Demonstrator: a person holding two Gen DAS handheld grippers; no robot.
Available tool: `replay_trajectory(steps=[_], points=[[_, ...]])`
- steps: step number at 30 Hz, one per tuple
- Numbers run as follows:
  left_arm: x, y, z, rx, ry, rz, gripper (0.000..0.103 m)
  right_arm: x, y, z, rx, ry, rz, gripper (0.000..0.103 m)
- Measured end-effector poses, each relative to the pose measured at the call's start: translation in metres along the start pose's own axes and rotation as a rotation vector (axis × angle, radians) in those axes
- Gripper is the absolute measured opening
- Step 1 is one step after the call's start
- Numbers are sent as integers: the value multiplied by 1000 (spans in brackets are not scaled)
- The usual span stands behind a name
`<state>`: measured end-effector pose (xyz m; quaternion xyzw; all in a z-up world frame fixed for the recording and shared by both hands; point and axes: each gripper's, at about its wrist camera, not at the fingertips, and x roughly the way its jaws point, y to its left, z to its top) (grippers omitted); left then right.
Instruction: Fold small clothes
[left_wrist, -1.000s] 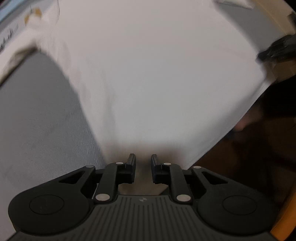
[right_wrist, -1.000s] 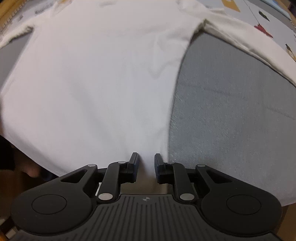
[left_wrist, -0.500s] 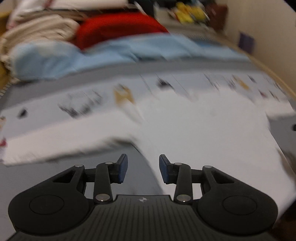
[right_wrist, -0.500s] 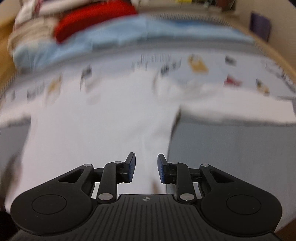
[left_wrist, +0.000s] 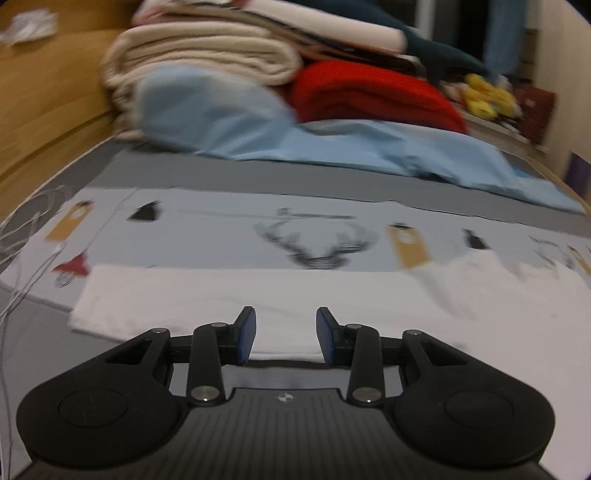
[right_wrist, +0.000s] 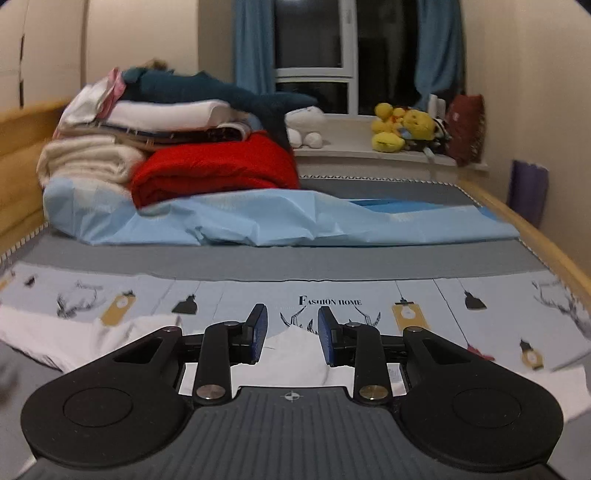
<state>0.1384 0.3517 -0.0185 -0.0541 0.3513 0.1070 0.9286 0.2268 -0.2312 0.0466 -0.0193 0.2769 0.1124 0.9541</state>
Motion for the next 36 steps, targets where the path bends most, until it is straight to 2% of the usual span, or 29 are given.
replay_trajectory(steps=[3,4,6,10,16,22,26,28,32,36], points=[[15,33,-8,-28,-5,37,40,27,-1,-14,44,58,-38,31],[20,42,-12,-33,-9,47,40,38,-3,-16,86,107,-39,31],[30,62,-20,-49,-11,75,40,48,-1,-15,150,118,-18,31],[52,103,-33,-124,-6,151,40,58,19,-12,71,90,-23,31],[63,157,-40,-268,-24,242,41,74,30,-13,61,135,18,31],[74,192,-48,-413,-9,261,42,80,32,-16,35,156,20,31],[82,192,-41,-418,-8,281,37,82,31,-19,36,168,11,31],[87,186,-34,-407,14,278,4,82,31,-21,32,175,9,31],[83,160,-14,-340,-1,317,3,79,34,-23,15,174,9,31],[61,114,17,-240,-67,292,3,79,37,-26,7,190,2,31]])
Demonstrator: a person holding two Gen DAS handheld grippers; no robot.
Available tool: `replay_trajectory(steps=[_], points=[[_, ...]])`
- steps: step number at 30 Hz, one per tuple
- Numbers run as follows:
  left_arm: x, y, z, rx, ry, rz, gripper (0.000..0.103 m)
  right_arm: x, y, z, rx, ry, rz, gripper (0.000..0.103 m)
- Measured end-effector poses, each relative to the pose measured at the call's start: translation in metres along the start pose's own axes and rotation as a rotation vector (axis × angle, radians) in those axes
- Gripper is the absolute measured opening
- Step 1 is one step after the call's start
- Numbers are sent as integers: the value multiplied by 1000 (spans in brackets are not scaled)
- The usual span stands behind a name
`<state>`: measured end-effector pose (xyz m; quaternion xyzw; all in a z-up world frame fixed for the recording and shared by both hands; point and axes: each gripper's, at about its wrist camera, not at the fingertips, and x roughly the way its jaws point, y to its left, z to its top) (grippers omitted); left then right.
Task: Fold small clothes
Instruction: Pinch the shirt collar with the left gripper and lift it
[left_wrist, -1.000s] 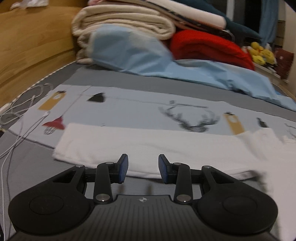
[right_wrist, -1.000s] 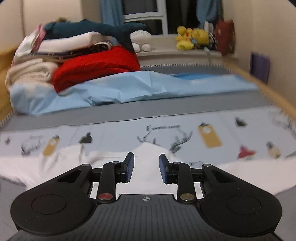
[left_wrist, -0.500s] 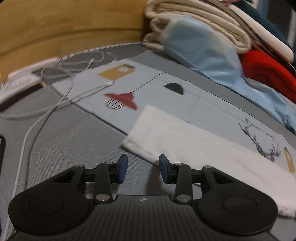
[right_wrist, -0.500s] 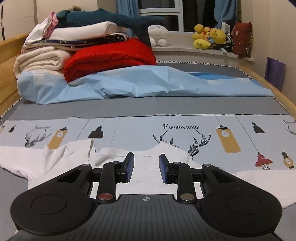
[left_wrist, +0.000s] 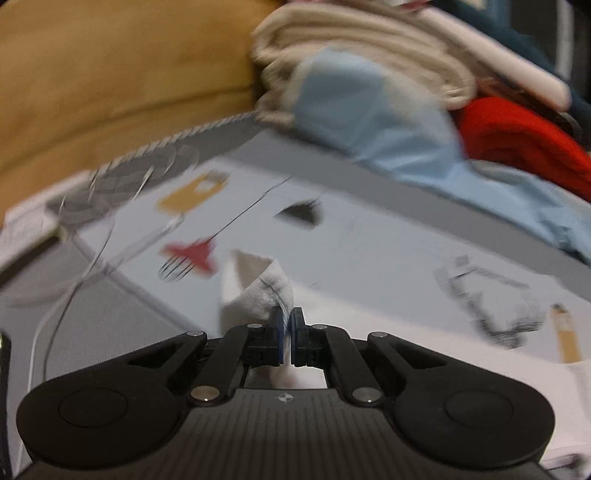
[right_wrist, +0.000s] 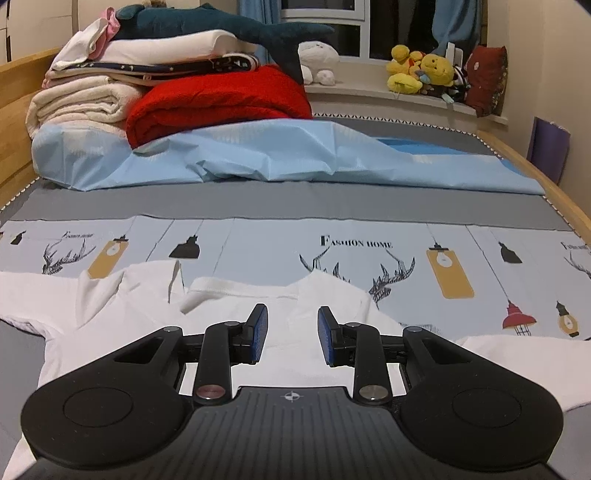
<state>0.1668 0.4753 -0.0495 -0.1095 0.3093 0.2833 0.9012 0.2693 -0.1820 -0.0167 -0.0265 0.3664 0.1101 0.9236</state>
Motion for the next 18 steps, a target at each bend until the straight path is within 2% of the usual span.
replay_trajectory(steps=[3,4,5,6,7,10,14,18], points=[[-41,-48,19,61,-40,-61,3,4,2,-4,-3,37,-7,31],[-57,-65,24,78,-54,-91,3,5,1,-4,9,50,-5,28],[-73,-83,28,100,-62,-122,3,5,0,-4,25,59,6,24],[-90,-101,31,124,-70,-152,3,5,-1,-4,42,68,21,13],[-108,-120,33,137,-81,-184,3,5,-2,-3,60,79,39,7],[-152,-173,31,127,-65,-294,3,1,-6,0,120,84,80,7],[-187,-250,3,126,-33,-429,3,3,-15,-1,243,119,166,7],[-191,-339,-51,272,35,-518,3,4,-18,-8,288,159,195,7]])
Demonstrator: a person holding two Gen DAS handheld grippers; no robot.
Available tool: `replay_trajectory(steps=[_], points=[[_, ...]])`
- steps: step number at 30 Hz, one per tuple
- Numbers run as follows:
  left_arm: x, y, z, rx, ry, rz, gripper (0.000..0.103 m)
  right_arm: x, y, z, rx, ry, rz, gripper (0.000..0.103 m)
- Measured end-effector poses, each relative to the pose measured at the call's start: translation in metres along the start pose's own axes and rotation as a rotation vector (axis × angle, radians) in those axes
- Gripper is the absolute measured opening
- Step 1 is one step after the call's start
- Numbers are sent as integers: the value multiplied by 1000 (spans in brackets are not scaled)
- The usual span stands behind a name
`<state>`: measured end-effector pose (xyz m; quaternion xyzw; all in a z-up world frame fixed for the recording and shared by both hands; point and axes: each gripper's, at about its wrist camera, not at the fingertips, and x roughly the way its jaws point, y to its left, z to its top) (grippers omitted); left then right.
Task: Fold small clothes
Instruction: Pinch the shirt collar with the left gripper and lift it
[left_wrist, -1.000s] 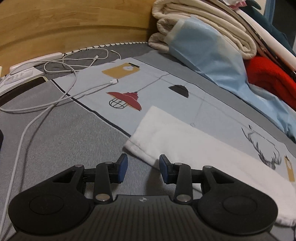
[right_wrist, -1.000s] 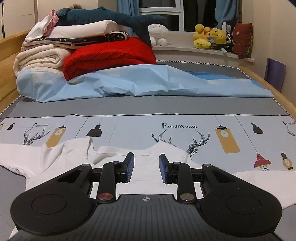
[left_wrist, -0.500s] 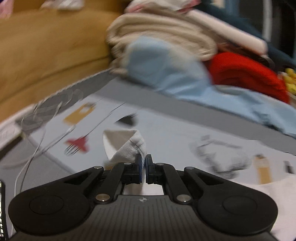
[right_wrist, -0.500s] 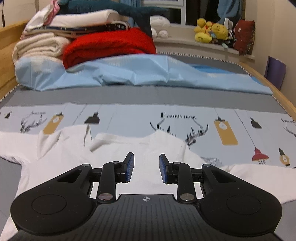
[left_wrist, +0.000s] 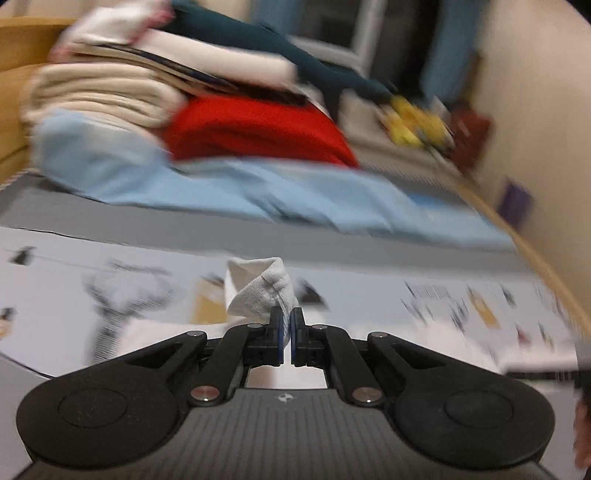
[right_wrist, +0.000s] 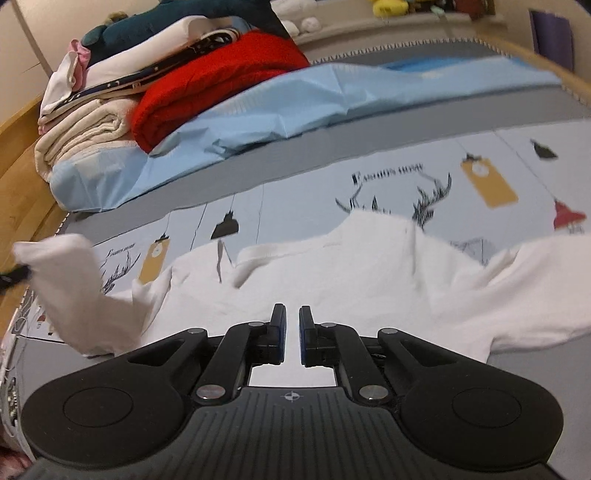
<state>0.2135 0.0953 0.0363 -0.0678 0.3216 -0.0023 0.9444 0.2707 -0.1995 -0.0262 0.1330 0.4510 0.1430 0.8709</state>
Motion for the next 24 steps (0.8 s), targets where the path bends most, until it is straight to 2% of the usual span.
replay_trajectory(steps=[4,9,12,21,23,24], points=[[42,-70,-25,176,101,-29,3,-2,-3,-2,20,8,8,7],[72,-104,-42,230,156,-40,3,2,-3,1,26,13,-2,8],[84,-110,-43,237,166,-50,3,6,-1,2,24,18,-1,8],[72,-105,-39,230,142,-58,3,11,2,3,27,17,-15,8],[68,-108,-39,221,120,-106,3,11,1,4,35,3,-27,8],[63,-112,-39,224,94,-160,3,10,0,5,42,-7,-35,8]])
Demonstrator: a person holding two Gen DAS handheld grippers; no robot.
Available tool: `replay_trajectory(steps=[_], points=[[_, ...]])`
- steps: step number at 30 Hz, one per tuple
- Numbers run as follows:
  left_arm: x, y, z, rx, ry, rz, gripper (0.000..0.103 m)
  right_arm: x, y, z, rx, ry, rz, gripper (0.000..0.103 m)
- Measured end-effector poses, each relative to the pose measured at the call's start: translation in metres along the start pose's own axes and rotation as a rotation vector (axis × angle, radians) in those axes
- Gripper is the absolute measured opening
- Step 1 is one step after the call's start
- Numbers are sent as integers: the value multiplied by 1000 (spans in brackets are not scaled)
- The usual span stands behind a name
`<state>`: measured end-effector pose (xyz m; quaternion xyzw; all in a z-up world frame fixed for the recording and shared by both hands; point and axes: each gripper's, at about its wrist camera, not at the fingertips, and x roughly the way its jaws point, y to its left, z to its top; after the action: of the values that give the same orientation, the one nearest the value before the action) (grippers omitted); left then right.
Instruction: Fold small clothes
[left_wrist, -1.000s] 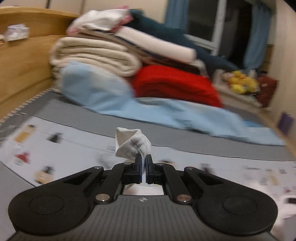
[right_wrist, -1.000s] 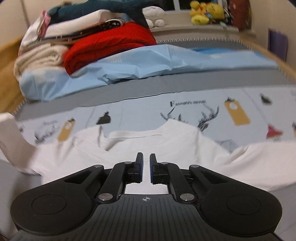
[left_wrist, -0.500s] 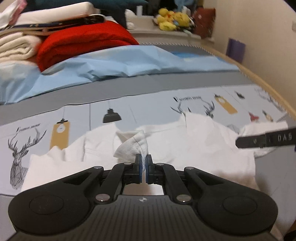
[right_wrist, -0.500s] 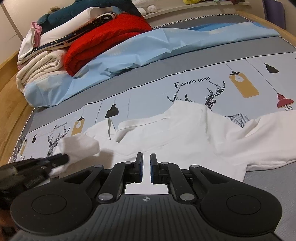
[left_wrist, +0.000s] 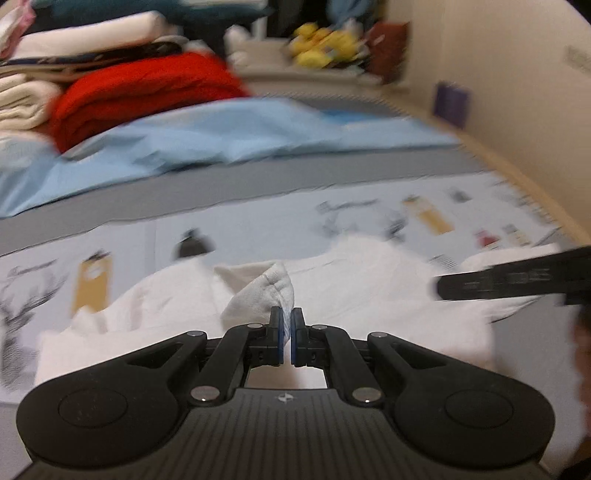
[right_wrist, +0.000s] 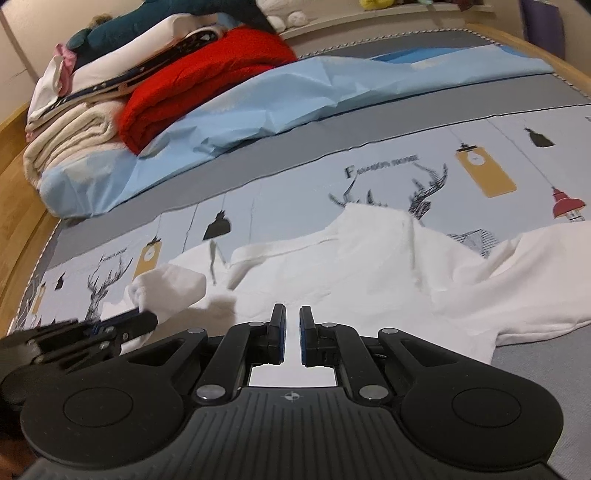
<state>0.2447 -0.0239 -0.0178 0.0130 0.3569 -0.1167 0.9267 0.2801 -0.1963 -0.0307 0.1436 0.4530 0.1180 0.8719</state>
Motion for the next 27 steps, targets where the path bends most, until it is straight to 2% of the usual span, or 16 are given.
replay_trajectory(steps=[2,3,4,5,6,12,15,16,18,21,23,24,25,27], points=[[-12,-11,4,23,-70,-160,4,-2,-3,2,21,-25,-18,8],[-16,-13,6,29,-80,-221,7,-3,-6,4,35,-38,-28,8],[-20,-13,9,34,-80,-270,16,-3,-10,6,53,-51,-39,8],[-22,-11,11,35,-81,-280,23,-3,-14,7,72,-59,-50,8],[-24,-4,13,27,-96,-261,29,-2,-18,8,93,-61,-58,8],[-21,83,22,-137,-64,-66,29,19,-34,7,159,14,-46,10],[-26,140,24,-243,-23,42,29,39,-31,2,129,83,-48,23],[-28,159,22,-289,-7,71,29,49,-29,-1,103,116,-71,26],[-32,196,17,-388,35,140,28,70,-27,-9,53,194,-133,28],[-42,236,8,-498,57,222,27,103,-29,-27,-11,331,-229,30],[-47,250,7,-520,52,255,27,109,-24,-33,-60,316,-240,33],[-48,253,7,-518,51,269,27,109,-18,-33,-93,311,-240,31],[-49,255,8,-516,50,277,27,109,-11,-33,-133,301,-229,15],[-50,257,8,-516,45,281,27,108,1,-36,-214,283,-217,2]])
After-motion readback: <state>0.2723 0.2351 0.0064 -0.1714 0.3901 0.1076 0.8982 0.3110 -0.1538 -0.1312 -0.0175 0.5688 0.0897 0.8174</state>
